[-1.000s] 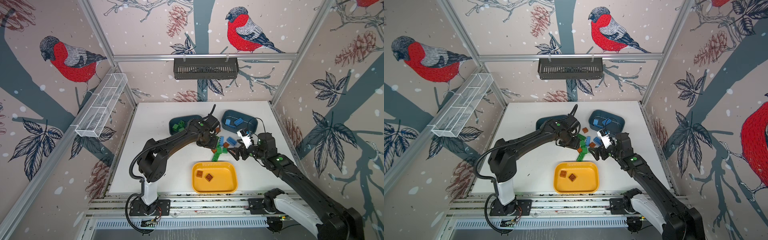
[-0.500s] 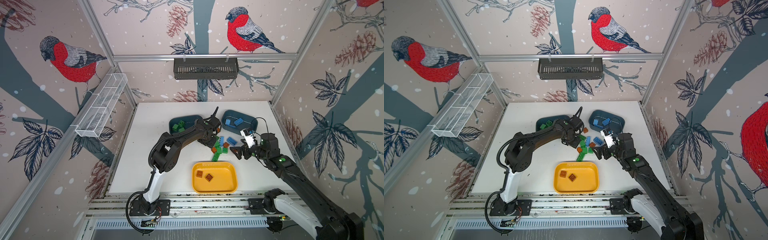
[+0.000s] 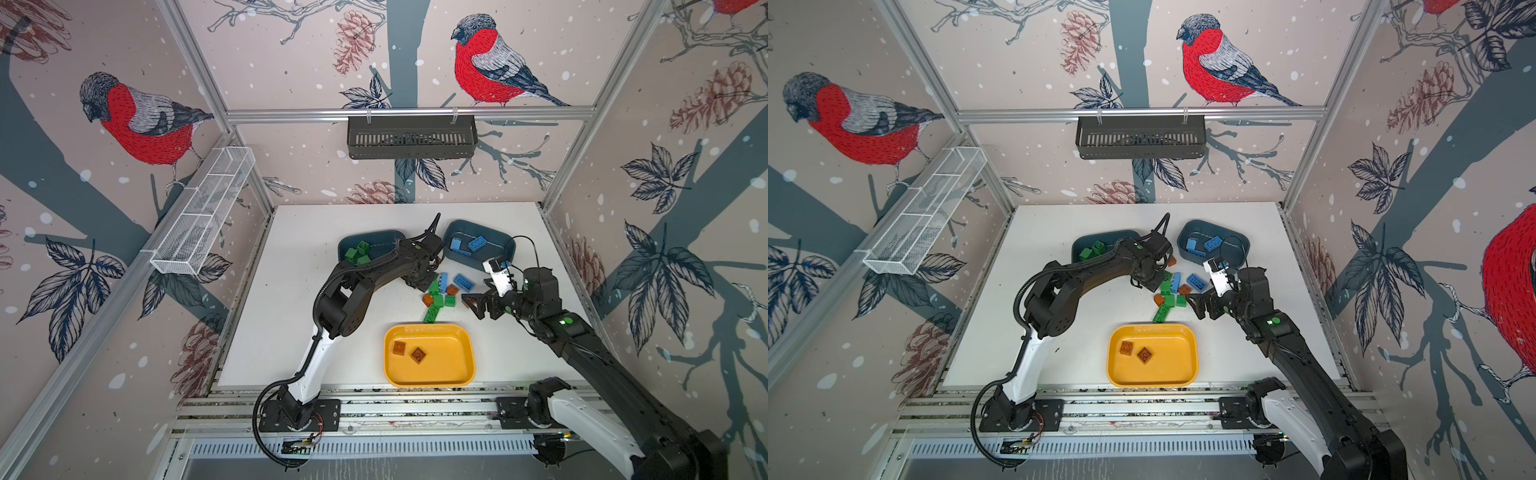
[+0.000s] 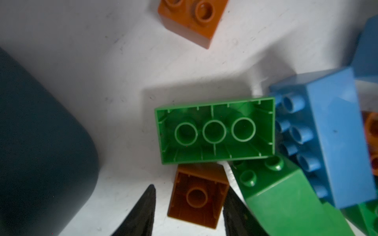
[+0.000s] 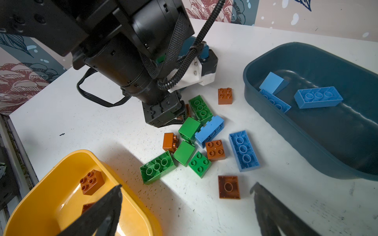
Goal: Sort the legos into containers by color
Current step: 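Return the left gripper to the pile and grasp an orange 2x2 brick, then carry the orange brick with the left gripper and drop it into the yellow tray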
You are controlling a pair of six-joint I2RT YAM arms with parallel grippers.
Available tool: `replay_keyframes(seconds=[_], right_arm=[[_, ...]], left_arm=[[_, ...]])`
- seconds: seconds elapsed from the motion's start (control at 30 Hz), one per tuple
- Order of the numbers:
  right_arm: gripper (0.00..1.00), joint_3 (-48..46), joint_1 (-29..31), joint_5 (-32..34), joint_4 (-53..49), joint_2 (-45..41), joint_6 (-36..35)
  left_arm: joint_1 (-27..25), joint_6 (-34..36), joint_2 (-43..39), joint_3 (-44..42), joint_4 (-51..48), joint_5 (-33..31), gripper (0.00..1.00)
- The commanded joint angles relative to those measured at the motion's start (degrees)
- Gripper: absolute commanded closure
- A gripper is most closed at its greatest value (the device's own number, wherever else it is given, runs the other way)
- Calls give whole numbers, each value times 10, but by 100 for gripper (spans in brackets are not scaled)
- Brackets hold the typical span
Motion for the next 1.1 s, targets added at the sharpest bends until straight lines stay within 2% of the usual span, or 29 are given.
replay_keyframes(seconds=[0.0, 0.1, 0.23, 0.3, 0.5, 0.7, 1.07], right_arm=[[1, -1, 0, -1, -1, -1, 2], [1, -1, 0, -2, 0, -1, 2], [1, -1, 0, -3, 1, 1, 2], [1, -1, 0, -3, 1, 1, 2], [1, -1, 0, -7, 5, 3, 4], [0, 3, 0, -19, 5, 7, 0], [1, 6, 4, -55, 19, 37, -15]], left_arm=[[2, 17, 6, 5, 14, 0, 51], [4, 18, 11, 9, 17, 4, 57], [4, 19, 12, 10, 18, 11, 69], [5, 19, 7, 10, 16, 15, 71], [4, 10, -25, 6, -24, 27, 72], [4, -26, -112, -46, -82, 71, 72], [-51, -120, -293, -226, -148, 182, 72]])
